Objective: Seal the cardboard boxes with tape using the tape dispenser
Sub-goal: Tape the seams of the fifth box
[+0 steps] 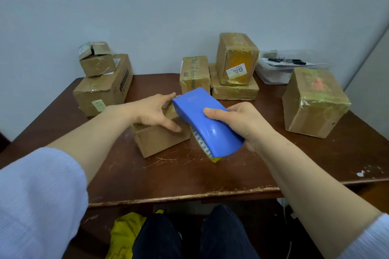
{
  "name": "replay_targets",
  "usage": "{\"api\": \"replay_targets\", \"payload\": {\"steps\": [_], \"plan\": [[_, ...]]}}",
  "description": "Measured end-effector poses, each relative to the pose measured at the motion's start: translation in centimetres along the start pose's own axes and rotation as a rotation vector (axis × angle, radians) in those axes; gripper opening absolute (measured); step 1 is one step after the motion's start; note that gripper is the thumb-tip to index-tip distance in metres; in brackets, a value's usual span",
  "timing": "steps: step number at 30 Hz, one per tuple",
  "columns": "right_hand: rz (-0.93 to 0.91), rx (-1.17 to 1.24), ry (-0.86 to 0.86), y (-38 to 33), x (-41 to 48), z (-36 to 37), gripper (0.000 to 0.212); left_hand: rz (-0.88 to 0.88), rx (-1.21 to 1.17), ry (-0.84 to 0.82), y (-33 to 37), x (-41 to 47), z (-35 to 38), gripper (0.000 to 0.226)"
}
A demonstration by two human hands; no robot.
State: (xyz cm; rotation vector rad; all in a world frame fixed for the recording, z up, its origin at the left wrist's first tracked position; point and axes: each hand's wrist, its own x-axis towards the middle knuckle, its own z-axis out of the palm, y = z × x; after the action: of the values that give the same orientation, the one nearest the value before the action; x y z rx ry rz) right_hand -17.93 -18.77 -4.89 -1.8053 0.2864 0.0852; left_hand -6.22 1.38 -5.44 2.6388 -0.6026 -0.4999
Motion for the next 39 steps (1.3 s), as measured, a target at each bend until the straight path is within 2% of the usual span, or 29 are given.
{"api": "replay_targets", "payload": {"steps": [2, 4, 7, 9, 11, 13, 15, 23, 31, 35, 39], "plan": [[-0.05, -0.024, 0.006, -0.5, 0.2, 0.3, 0.053, -0.004, 0.03, 0.092, -0.6, 0.4, 0.4, 0.113], [-0.153, -0.09, 0.011, -0.9, 0.1, 0.3, 0.059, -0.021, 0.051, 0.146, -0.9, 0.7, 0.5, 0.122], [-0.226, -0.315, -0.016, -1.1, 0.2, 0.5, 0.078, -0.042, 0.051, 0.165, -0.8, 0.7, 0.4, 0.132], [-0.214, -0.541, -0.023, -1.2, 0.3, 0.9, 0.106, -0.047, 0.06, 0.175, -0.4, 0.4, 0.5, 0.125], [-0.21, -0.782, -0.017, -1.2, 0.5, 1.3, 0.118, -0.06, 0.065, 0.19, -0.2, 0.5, 0.6, 0.11], [-0.222, -0.878, -0.002, -1.1, 0.5, 1.4, 0.111, -0.064, 0.076, 0.185, -0.1, 0.4, 0.6, 0.104], [-0.228, -0.881, -0.01, -0.9, 0.2, 0.9, 0.103, -0.069, 0.072, 0.166, -0.3, 0.4, 0.6, 0.111], [-0.159, -0.865, -0.074, 0.9, -3.3, -2.9, 0.098, -0.083, 0.077, 0.155, 0.1, 0.6, 0.5, 0.107], [-0.175, -1.166, -0.127, -2.4, -1.0, -1.1, 0.089, -0.124, 0.085, 0.108, 0.3, 0.5, 0.3, 0.125], [-0.167, -1.253, -0.167, -4.6, 0.1, 0.6, 0.078, -0.134, -0.016, 0.149, 0.4, 0.5, 0.3, 0.108], [-0.12, -1.267, -0.183, -6.8, 1.2, 1.7, 0.067, -0.129, 0.105, 0.212, 0.4, 0.6, 1.1, 0.082]]}}
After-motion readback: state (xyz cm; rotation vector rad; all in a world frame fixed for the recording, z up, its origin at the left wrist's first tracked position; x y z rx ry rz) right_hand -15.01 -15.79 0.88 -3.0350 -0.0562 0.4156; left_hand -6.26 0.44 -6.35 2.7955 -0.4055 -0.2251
